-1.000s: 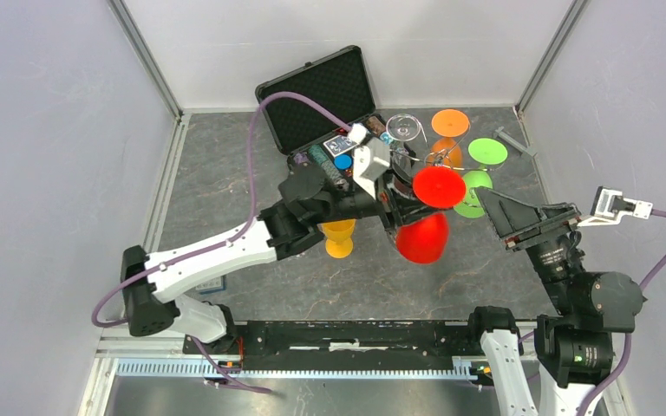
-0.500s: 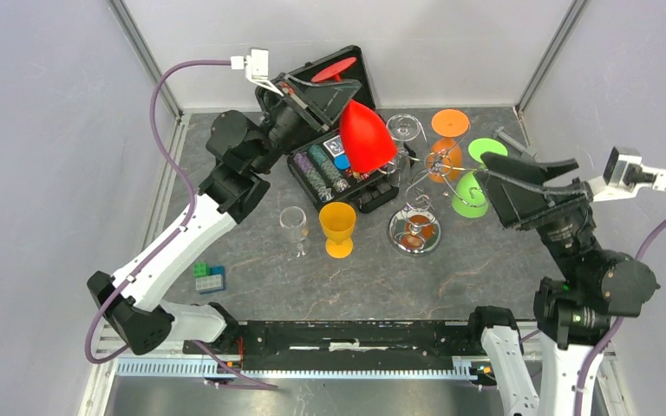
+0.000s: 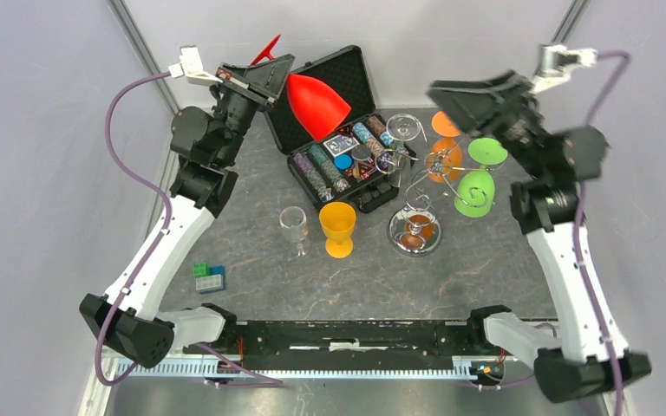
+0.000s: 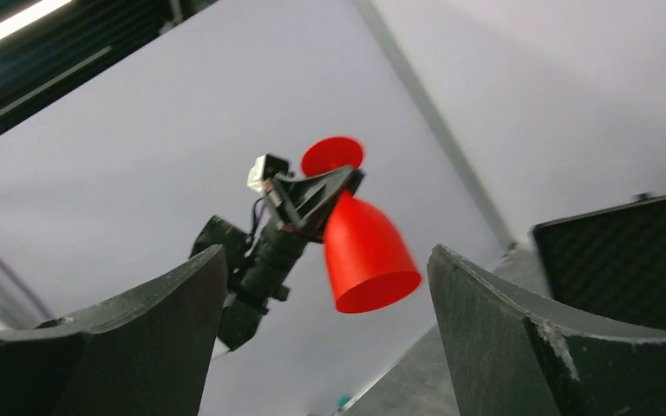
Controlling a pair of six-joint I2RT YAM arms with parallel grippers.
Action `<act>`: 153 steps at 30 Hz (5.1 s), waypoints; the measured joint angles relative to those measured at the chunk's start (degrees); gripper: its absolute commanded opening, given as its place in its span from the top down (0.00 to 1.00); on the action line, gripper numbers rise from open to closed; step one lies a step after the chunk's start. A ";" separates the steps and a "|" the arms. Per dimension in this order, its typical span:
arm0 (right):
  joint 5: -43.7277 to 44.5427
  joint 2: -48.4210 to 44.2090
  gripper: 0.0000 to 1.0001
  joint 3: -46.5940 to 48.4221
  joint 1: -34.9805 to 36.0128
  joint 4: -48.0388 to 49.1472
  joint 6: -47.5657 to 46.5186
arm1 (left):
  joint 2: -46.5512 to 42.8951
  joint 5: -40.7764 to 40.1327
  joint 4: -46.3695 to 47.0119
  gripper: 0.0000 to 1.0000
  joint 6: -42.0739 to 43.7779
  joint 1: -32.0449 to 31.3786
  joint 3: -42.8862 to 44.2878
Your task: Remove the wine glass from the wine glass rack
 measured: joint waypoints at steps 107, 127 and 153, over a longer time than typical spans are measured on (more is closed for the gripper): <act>47.82 64.02 0.68 45.05 70.05 -67.47 -72.02 | -55.39 -44.00 -42.51 0.00 40.54 4.52 -19.08; 50.34 62.38 0.26 45.44 69.99 -58.93 -73.57 | -55.41 -43.47 -41.72 0.00 40.59 4.52 -19.08; 79.47 44.63 0.32 48.74 48.96 -68.24 -80.59 | -43.98 -19.87 -42.91 0.00 35.17 4.52 -19.10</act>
